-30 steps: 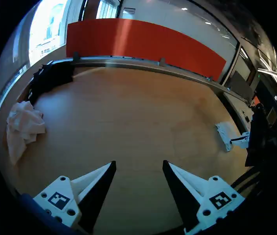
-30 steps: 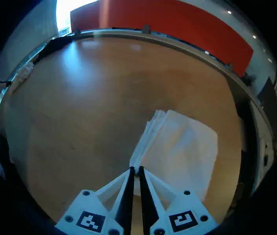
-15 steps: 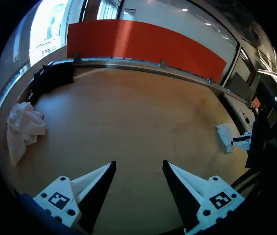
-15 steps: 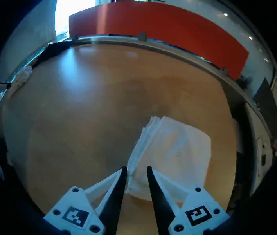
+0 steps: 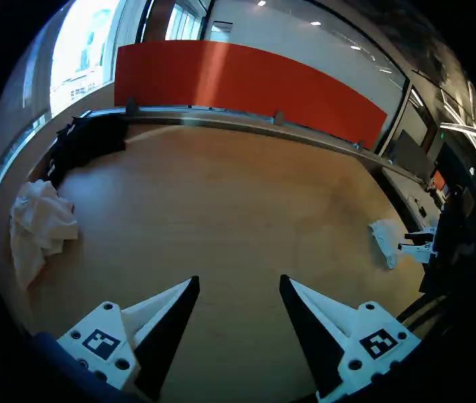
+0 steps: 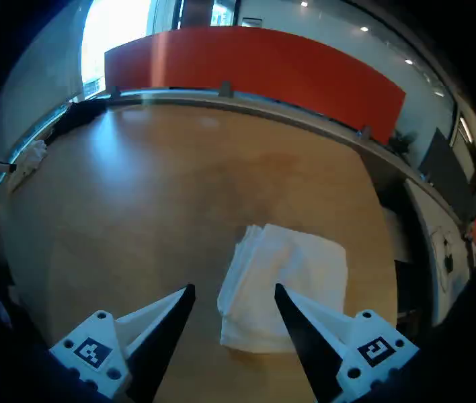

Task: Fold towel

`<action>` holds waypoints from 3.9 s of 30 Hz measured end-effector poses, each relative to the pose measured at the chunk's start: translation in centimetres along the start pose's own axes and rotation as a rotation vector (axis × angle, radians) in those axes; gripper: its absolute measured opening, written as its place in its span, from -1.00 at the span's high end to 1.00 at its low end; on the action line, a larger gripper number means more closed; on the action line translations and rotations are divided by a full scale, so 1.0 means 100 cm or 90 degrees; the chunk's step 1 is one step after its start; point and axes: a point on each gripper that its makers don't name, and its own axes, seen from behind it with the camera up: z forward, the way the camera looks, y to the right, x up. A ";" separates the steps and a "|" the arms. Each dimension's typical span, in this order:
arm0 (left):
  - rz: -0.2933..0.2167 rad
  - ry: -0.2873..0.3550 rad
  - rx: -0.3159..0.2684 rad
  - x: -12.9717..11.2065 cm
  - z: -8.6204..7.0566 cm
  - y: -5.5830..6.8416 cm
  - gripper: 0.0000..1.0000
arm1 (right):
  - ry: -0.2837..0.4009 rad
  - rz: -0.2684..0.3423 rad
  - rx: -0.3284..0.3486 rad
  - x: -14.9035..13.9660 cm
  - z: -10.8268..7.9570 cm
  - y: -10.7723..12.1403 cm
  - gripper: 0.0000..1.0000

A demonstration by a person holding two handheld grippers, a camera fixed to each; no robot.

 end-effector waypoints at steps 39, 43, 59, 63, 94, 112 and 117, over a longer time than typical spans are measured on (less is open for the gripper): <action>0.067 0.308 0.080 0.123 -0.019 -0.058 -0.76 | 0.349 0.121 -0.118 0.156 -0.076 -0.029 -0.88; 0.069 0.320 0.085 0.129 -0.019 -0.062 -0.76 | 0.374 0.120 -0.127 0.170 -0.081 -0.030 -0.89; 0.071 0.373 0.097 0.146 -0.029 -0.067 -0.76 | 0.435 0.140 -0.114 0.210 -0.089 -0.050 -0.89; 0.065 0.388 0.101 0.151 -0.032 -0.072 -0.75 | 0.442 0.140 -0.112 0.217 -0.087 -0.060 -0.89; 0.063 0.431 0.100 0.157 -0.011 -0.113 -0.75 | 0.465 0.148 -0.111 0.244 -0.074 -0.111 -0.89; 0.088 0.465 0.130 0.124 0.017 -0.139 -0.75 | 0.456 0.117 -0.114 0.235 -0.065 -0.131 -0.89; 0.092 0.476 0.133 0.118 0.020 -0.143 -0.75 | 0.450 0.111 -0.118 0.232 -0.063 -0.134 -0.89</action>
